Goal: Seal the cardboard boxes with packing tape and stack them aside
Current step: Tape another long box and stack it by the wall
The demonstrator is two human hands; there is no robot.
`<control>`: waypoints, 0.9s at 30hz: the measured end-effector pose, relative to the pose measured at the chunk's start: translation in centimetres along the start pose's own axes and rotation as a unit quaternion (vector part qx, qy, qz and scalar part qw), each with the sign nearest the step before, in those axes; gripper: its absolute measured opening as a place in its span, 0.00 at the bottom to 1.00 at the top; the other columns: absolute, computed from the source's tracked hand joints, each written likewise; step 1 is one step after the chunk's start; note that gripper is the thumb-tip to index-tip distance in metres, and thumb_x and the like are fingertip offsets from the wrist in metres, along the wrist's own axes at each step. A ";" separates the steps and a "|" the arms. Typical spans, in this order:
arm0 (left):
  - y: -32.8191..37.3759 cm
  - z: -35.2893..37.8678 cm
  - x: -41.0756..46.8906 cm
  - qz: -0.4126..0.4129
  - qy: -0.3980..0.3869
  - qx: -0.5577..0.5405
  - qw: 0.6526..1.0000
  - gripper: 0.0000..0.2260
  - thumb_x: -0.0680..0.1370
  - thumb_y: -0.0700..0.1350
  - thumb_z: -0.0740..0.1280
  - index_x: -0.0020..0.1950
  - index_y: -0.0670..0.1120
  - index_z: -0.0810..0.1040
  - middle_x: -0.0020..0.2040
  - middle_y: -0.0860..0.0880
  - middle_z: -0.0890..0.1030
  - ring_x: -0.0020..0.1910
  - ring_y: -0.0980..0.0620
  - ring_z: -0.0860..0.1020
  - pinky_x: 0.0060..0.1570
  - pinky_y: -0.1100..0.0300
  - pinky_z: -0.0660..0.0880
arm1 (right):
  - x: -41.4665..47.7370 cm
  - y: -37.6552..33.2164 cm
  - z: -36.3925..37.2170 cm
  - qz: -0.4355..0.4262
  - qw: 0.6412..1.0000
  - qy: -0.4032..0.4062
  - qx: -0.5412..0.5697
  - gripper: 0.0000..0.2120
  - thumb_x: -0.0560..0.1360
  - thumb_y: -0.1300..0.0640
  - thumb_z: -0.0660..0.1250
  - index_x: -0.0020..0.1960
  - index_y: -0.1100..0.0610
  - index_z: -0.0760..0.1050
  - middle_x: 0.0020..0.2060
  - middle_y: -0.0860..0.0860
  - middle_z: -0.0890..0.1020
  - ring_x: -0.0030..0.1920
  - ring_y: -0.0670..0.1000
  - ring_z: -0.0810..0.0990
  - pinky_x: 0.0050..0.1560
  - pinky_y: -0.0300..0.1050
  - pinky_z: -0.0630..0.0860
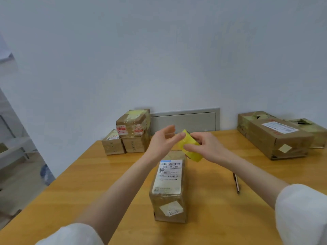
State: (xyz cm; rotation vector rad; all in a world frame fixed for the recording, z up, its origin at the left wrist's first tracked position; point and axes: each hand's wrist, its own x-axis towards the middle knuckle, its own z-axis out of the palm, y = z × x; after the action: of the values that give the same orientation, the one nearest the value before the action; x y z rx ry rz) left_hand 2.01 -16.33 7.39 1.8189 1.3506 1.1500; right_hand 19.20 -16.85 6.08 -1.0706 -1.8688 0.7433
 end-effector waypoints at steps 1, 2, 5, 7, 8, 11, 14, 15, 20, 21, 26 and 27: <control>0.4 0.2 0.2 0.013 0.025 0.003 1.000 0.19 0.73 0.52 0.72 0.62 0.48 0.79 0.56 0.52 0.82 0.55 0.55 0.80 0.56 0.59 0.76 | -0.1 0.0 -0.1 -0.006 1.000 -0.007 -0.030 0.08 0.73 0.56 0.71 0.43 0.62 0.78 0.34 0.57 0.81 0.35 0.54 0.80 0.37 0.51 0.74; 0.6 0.5 0.3 0.020 0.050 0.000 0.999 0.10 0.74 0.49 0.73 0.53 0.49 0.84 0.47 0.52 0.84 0.48 0.55 0.81 0.51 0.58 0.78 | 0.0 -0.1 -0.2 -0.010 0.998 -0.006 -0.057 0.09 0.73 0.55 0.71 0.40 0.60 0.77 0.31 0.53 0.79 0.32 0.50 0.78 0.36 0.49 0.72; 0.8 1.2 0.5 0.004 0.101 -0.052 0.993 0.05 0.74 0.42 0.72 0.38 0.49 0.83 0.32 0.52 0.82 0.31 0.56 0.79 0.35 0.61 0.78 | 0.2 -0.4 -0.9 -0.005 0.994 0.008 -0.113 0.14 0.72 0.48 0.71 0.39 0.60 0.78 0.32 0.52 0.82 0.34 0.51 0.80 0.37 0.50 0.75; 0.7 0.9 0.6 -0.029 0.102 -0.095 0.990 0.06 0.76 0.41 0.71 0.39 0.45 0.82 0.31 0.49 0.81 0.28 0.55 0.78 0.30 0.63 0.76 | 0.4 -0.5 -2.1 0.010 0.994 0.014 -0.107 0.18 0.72 0.44 0.71 0.39 0.61 0.79 0.33 0.54 0.82 0.33 0.52 0.80 0.35 0.48 0.74; 0.6 0.5 0.7 -0.047 0.105 -0.113 0.987 0.06 0.76 0.41 0.70 0.39 0.43 0.81 0.31 0.49 0.80 0.28 0.56 0.79 0.30 0.64 0.76 | 0.4 -0.5 -2.8 0.017 0.996 0.014 -0.081 0.19 0.72 0.43 0.71 0.38 0.60 0.78 0.32 0.54 0.81 0.32 0.51 0.78 0.34 0.46 0.72; 0.2 -0.4 1.1 -0.088 0.104 -0.148 0.980 0.06 0.77 0.41 0.69 0.41 0.41 0.81 0.31 0.49 0.79 0.28 0.56 0.78 0.30 0.65 0.75 | 0.3 -0.4 -4.3 0.042 0.998 -0.001 0.040 0.19 0.69 0.40 0.69 0.35 0.57 0.75 0.29 0.50 0.76 0.32 0.47 0.74 0.38 0.43 0.68; 0.0 -0.9 1.4 -0.100 0.098 -0.162 0.977 0.06 0.77 0.41 0.69 0.42 0.40 0.80 0.32 0.47 0.79 0.29 0.55 0.77 0.30 0.65 0.76 | 0.7 0.1 -4.7 0.045 0.998 -0.020 0.037 0.17 0.72 0.44 0.69 0.36 0.58 0.76 0.30 0.51 0.77 0.33 0.49 0.75 0.38 0.43 0.69; -0.2 -1.2 1.5 -0.104 0.102 -0.167 0.975 0.06 0.77 0.41 0.69 0.42 0.40 0.80 0.32 0.47 0.78 0.29 0.55 0.77 0.30 0.65 0.76 | 0.9 0.2 -4.8 0.045 0.999 -0.017 0.008 0.18 0.73 0.45 0.69 0.36 0.59 0.77 0.30 0.52 0.78 0.32 0.50 0.77 0.36 0.43 0.70; -1.2 -2.1 2.0 -0.111 0.103 -0.155 0.976 0.07 0.77 0.42 0.69 0.42 0.40 0.80 0.34 0.47 0.79 0.29 0.56 0.78 0.30 0.65 0.76 | 2.4 0.9 -4.6 0.053 0.993 -0.026 -0.106 0.17 0.71 0.40 0.70 0.36 0.54 0.79 0.31 0.50 0.81 0.33 0.49 0.81 0.32 0.40 0.74; -1.4 -2.3 2.0 -0.114 0.108 -0.155 0.975 0.06 0.77 0.42 0.69 0.42 0.40 0.80 0.33 0.47 0.79 0.28 0.56 0.78 0.31 0.64 0.77 | 2.8 1.0 -4.6 0.056 0.988 -0.022 -0.142 0.19 0.70 0.38 0.70 0.35 0.55 0.78 0.31 0.50 0.81 0.34 0.49 0.80 0.33 0.42 0.72; -3.3 -4.8 2.6 -0.127 0.135 -0.132 0.974 0.06 0.77 0.43 0.69 0.42 0.42 0.80 0.35 0.48 0.79 0.31 0.54 0.77 0.31 0.63 0.77 | 3.6 2.7 -4.8 0.084 0.952 -0.020 -0.292 0.25 0.68 0.31 0.65 0.34 0.54 0.80 0.31 0.49 0.81 0.34 0.49 0.79 0.36 0.49 0.76; -3.8 -5.1 2.5 -0.133 0.137 -0.126 0.973 0.07 0.78 0.43 0.69 0.42 0.41 0.80 0.35 0.48 0.78 0.32 0.53 0.77 0.31 0.63 0.77 | 3.8 2.9 -4.7 0.090 0.958 -0.030 -0.271 0.26 0.68 0.32 0.66 0.32 0.55 0.78 0.29 0.48 0.79 0.32 0.49 0.78 0.35 0.47 0.74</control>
State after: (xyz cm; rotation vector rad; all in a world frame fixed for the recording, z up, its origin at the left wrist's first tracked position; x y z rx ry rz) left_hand -3.95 -12.90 7.23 1.2912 1.4706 1.3876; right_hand 23.35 -11.77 7.37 -1.5922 -2.1057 0.3636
